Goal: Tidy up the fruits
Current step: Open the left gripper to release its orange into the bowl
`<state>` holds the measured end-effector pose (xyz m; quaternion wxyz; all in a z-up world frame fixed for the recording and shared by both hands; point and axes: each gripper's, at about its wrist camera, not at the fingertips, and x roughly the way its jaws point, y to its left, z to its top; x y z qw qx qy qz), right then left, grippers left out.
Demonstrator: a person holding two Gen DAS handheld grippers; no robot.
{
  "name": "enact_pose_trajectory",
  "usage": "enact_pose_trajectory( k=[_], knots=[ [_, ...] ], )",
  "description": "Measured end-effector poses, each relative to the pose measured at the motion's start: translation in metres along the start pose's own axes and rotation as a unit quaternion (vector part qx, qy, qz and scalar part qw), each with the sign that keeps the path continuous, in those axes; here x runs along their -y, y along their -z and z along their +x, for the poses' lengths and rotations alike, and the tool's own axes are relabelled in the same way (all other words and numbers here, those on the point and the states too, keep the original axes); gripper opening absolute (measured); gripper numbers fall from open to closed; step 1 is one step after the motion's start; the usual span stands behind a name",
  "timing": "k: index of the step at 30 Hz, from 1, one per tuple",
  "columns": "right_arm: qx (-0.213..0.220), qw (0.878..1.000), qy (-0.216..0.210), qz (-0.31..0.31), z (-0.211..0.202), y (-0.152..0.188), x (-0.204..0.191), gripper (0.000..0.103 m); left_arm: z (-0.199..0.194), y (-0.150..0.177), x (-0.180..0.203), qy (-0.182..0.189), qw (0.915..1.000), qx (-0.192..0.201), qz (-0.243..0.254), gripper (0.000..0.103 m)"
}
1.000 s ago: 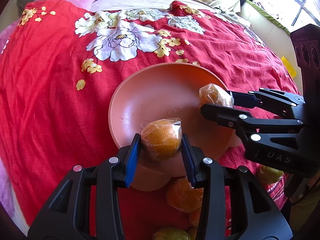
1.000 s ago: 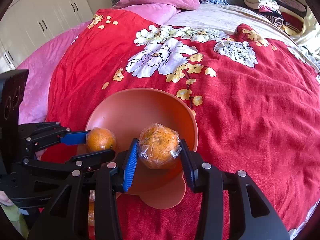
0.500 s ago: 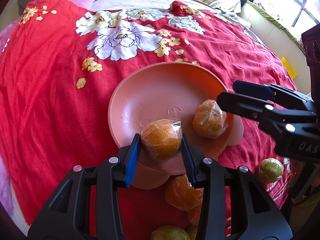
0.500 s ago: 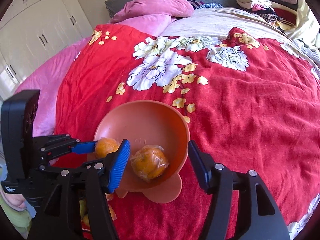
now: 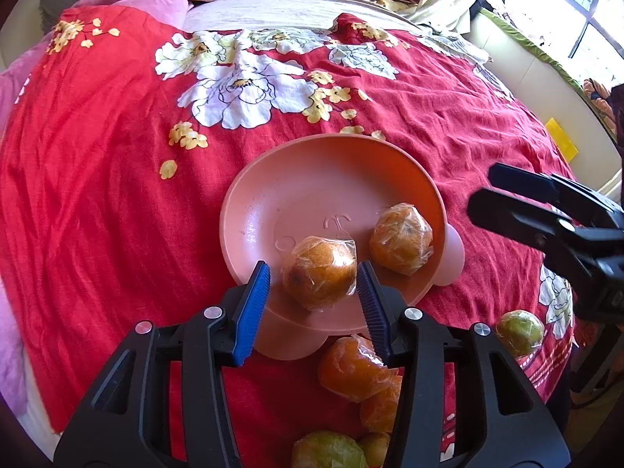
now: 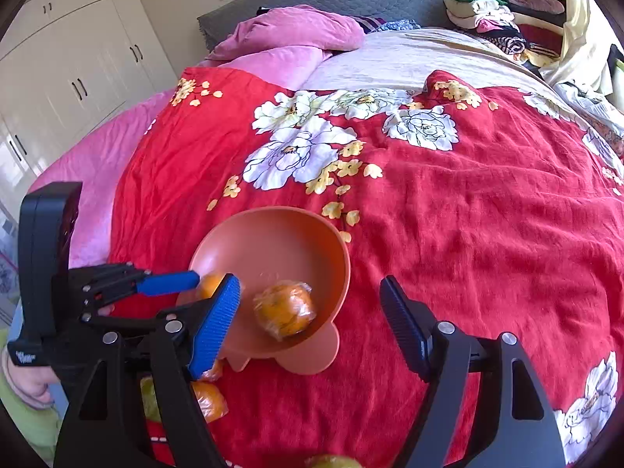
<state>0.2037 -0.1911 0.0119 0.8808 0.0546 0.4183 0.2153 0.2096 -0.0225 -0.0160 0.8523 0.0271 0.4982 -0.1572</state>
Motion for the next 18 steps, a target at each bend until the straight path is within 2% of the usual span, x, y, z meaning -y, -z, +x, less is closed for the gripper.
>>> enact_pose_trajectory(
  k=[5,12,18],
  knots=[
    [0.012,1.000,0.006,0.006,-0.013,0.003,0.002,0.078,-0.006,-0.002,-0.001,-0.002,1.0000,0.008,-0.003,0.040],
    [0.023,0.999,0.031,-0.008,-0.029,0.006,-0.003,0.086,-0.026,-0.002,0.002,-0.009,0.9995,0.028,-0.004,0.048],
    [0.032,0.999,0.035,-0.006,-0.039,0.012,-0.008,0.090,-0.042,0.004,0.002,-0.012,0.9989,0.045,-0.009,0.059]
  ],
)
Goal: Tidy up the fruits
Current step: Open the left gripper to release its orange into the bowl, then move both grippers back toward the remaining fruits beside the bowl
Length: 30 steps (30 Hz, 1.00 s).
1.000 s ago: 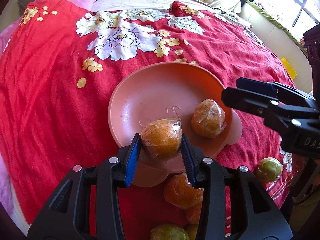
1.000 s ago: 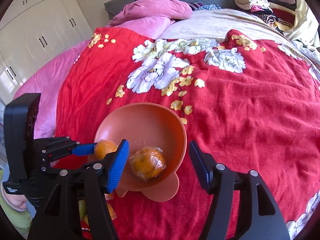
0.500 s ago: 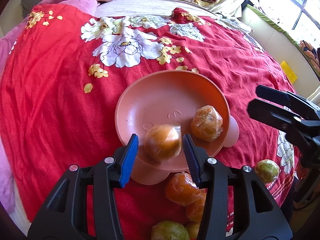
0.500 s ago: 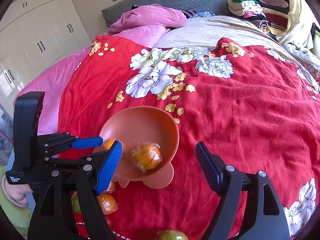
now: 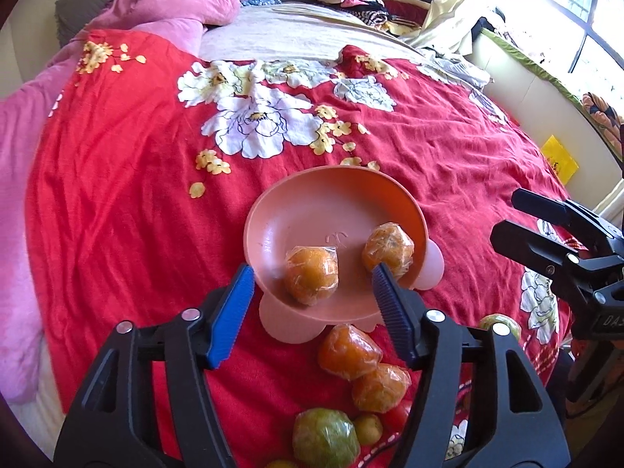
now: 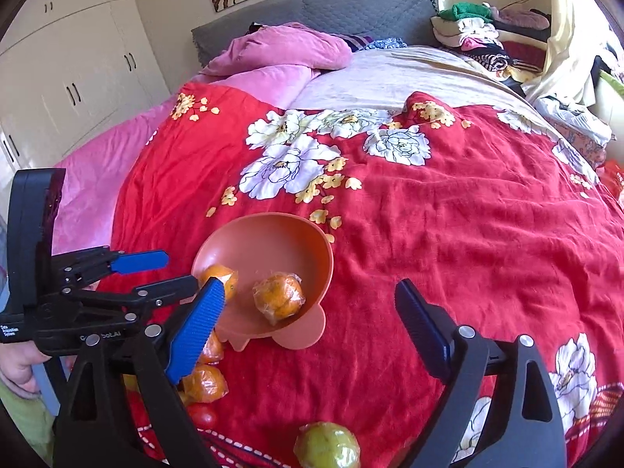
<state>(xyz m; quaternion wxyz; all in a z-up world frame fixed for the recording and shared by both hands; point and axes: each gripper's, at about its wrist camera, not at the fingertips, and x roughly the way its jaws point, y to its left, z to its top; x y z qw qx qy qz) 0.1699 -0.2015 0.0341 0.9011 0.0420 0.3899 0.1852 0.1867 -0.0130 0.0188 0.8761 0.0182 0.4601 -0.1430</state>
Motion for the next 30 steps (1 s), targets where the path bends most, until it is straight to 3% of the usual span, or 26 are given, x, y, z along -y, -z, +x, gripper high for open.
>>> enact_pose_trajectory(
  k=[12,30],
  knots=[
    [0.014,1.000,0.004,-0.010,-0.018,0.005,-0.017,0.095,-0.023,0.015,-0.001,-0.009,0.9997,0.018,-0.011,0.079],
    [0.022,0.999,0.022,-0.014,-0.038,0.028,-0.023,0.098,-0.050,0.041,0.001,-0.013,0.9993,0.032,-0.016,0.093]
  ],
)
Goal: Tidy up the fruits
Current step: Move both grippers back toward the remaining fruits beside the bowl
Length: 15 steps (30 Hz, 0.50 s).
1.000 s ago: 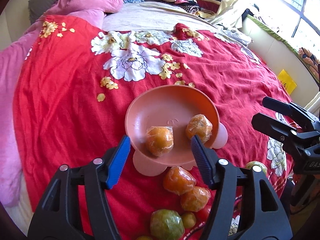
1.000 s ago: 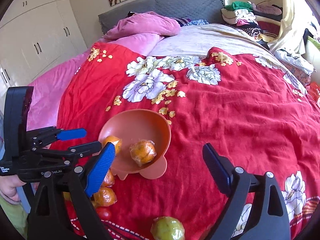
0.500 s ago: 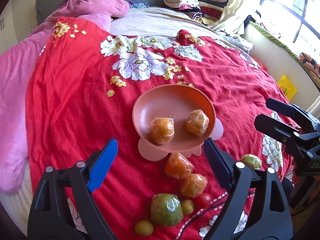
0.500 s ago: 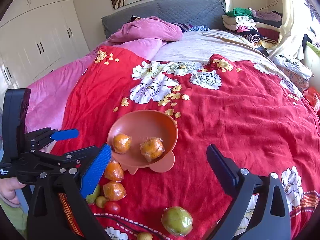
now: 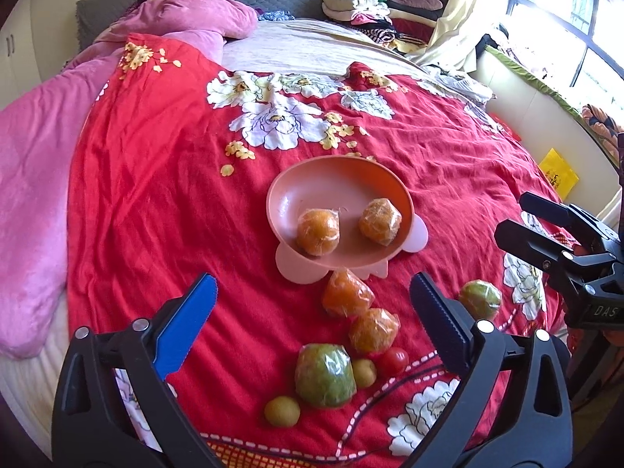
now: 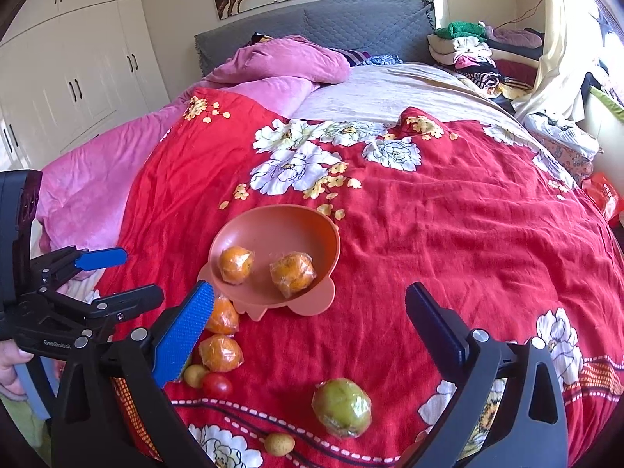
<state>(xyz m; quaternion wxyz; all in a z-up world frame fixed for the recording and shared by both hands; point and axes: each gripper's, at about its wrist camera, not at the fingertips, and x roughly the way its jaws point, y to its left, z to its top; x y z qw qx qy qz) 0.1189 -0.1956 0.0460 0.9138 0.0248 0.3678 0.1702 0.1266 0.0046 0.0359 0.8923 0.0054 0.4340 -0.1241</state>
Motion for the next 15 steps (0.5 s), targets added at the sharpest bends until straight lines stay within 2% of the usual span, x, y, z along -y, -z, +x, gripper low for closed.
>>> enact_pose_trajectory(
  k=[15],
  knots=[
    [0.013,1.000,0.008,-0.017,-0.027,0.009,-0.010,0.098,-0.018,0.015,-0.004,-0.007,0.9999,0.010,-0.007,0.093]
  ],
)
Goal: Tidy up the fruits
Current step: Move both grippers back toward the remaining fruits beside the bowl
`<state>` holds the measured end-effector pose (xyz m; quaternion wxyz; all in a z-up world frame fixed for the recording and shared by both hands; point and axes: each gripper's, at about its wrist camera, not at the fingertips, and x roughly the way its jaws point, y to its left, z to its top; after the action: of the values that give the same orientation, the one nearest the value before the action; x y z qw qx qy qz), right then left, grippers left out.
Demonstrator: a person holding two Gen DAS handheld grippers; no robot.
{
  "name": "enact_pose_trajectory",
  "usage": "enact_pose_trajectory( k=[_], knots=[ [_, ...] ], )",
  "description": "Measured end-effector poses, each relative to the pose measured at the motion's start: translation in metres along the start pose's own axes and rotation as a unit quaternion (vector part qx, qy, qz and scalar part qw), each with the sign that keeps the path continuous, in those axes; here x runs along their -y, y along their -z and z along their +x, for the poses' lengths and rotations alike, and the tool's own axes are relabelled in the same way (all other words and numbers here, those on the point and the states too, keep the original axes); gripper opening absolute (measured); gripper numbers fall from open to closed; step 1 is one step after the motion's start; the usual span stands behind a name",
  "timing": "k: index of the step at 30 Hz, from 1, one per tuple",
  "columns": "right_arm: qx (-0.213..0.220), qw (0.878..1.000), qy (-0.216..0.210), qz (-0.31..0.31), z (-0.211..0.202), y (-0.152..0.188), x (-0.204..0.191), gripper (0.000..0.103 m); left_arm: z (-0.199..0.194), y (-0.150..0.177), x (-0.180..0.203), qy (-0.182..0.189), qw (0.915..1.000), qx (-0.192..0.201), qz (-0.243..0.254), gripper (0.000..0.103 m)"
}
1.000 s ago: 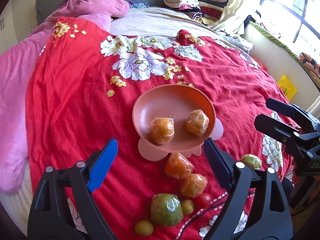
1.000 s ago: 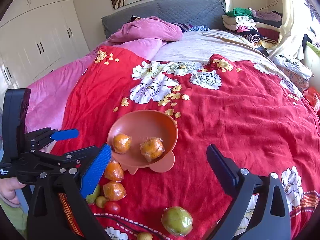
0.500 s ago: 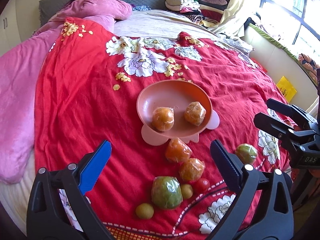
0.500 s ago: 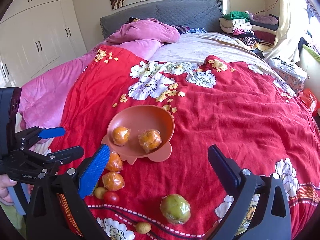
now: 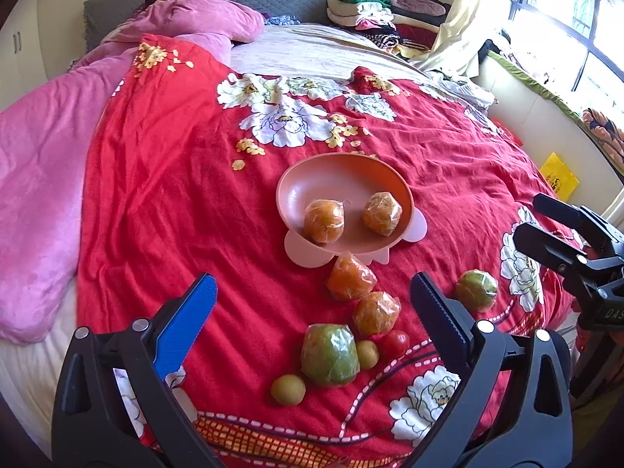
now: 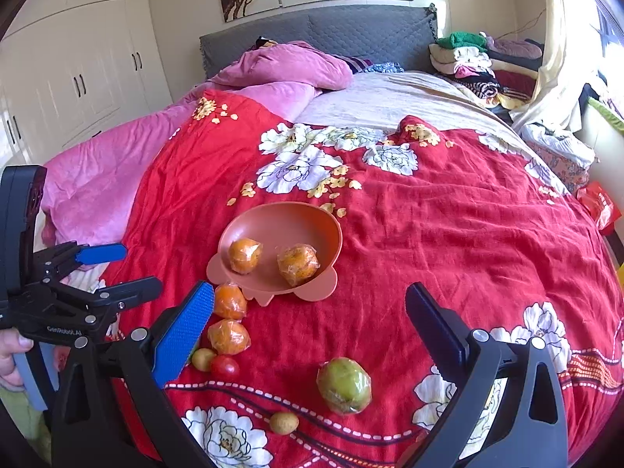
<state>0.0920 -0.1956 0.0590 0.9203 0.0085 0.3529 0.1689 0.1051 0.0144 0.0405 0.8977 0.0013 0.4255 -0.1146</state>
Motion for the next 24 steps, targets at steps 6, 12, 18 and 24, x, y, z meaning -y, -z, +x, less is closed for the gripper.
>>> enact_pose_trajectory(
  k=[6,12,18,24],
  knots=[
    [0.002,1.000,0.000,-0.011,-0.010,0.006,-0.005,0.098,-0.006,0.010,-0.003,-0.007,0.9999,-0.003,0.007,0.093],
    [-0.006,1.000,0.001,-0.017,-0.010,0.015,-0.010,0.098,-0.008,0.024,-0.009,-0.011,0.9999,-0.012,0.003,0.093],
    [-0.018,1.000,-0.001,-0.022,-0.008,0.023,-0.016,0.098,-0.004,0.039,-0.006,-0.003,0.9996,-0.028,0.008,0.093],
    [-0.029,0.999,-0.004,-0.029,-0.005,0.032,-0.020,0.098,0.000,0.050,-0.001,-0.002,0.9991,-0.040,0.017,0.093]
  ],
)
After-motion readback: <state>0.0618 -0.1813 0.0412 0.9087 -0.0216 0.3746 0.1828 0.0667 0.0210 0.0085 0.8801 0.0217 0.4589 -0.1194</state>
